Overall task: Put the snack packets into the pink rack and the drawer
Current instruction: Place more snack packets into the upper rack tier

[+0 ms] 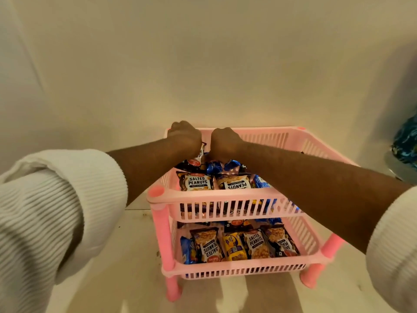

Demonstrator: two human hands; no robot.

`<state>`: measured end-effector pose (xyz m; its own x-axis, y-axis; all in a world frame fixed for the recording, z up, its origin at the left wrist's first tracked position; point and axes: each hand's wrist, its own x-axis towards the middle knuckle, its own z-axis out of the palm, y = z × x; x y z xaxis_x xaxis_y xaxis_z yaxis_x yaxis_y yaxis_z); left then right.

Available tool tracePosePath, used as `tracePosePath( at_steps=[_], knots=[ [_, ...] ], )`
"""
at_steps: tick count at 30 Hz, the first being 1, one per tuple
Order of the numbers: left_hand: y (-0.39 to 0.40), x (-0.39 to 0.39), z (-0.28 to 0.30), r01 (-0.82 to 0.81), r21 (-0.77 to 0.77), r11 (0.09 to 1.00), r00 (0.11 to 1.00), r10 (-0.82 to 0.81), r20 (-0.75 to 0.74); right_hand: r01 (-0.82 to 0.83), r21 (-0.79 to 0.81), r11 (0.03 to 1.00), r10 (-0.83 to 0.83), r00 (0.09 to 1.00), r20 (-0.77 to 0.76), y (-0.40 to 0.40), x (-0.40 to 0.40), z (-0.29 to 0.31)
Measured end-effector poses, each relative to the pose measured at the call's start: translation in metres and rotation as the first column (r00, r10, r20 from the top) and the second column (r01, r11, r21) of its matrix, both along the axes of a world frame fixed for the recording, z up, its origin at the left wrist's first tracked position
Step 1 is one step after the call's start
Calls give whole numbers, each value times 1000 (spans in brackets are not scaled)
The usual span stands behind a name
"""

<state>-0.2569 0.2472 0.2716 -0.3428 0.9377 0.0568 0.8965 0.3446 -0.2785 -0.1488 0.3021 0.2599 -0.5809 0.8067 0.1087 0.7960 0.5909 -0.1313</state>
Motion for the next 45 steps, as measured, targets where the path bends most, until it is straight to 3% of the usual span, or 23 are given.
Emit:
tracePosePath(
  at_steps=[3, 6, 10, 13, 18, 24, 30, 35, 42, 45],
  knots=[
    [3, 2, -2, 68, 33, 997, 996, -66, -59, -28, 50, 998, 27, 999, 23, 2, 2, 5],
    [1, -2, 0, 205, -190, 960, 976, -216, -37, -93, 13, 996, 91, 991, 102, 2, 7, 8],
    [-1, -4, -5, 155, -431, 889, 967, -226, -119, -143, 42, 989, 139, 986, 89, 2, 15, 0],
    [-1, -4, -3, 160, -448, 879, 978, -202, -48, -147, 81, 986, 139, 986, 90, 6, 20, -3],
    [0, -11, 2, 262, -425, 867, 958, -180, 223, -178, -48, 983, 180, 983, 33, 8, 30, -5],
    [0, -5, -6, 231, -434, 871, 960, -131, 249, -200, -35, 979, 202, 977, 65, 2, 34, -5],
    [-18, -9, 5, 259, -229, 938, 956, -214, 201, -193, -51, 980, 197, 978, 68, -13, 42, 1],
    [-49, 5, 19, 309, -46, 950, 922, -288, 258, -183, 7, 983, 183, 982, -43, -38, 68, 14],
    [-107, 62, 20, 395, 299, 869, 827, -478, 296, -136, 233, 963, 201, 937, -287, -90, 120, 18],
    [-129, 98, 7, 383, 437, 814, 740, -554, 382, -85, 294, 952, 196, 907, -372, -112, 149, 8]
  ],
)
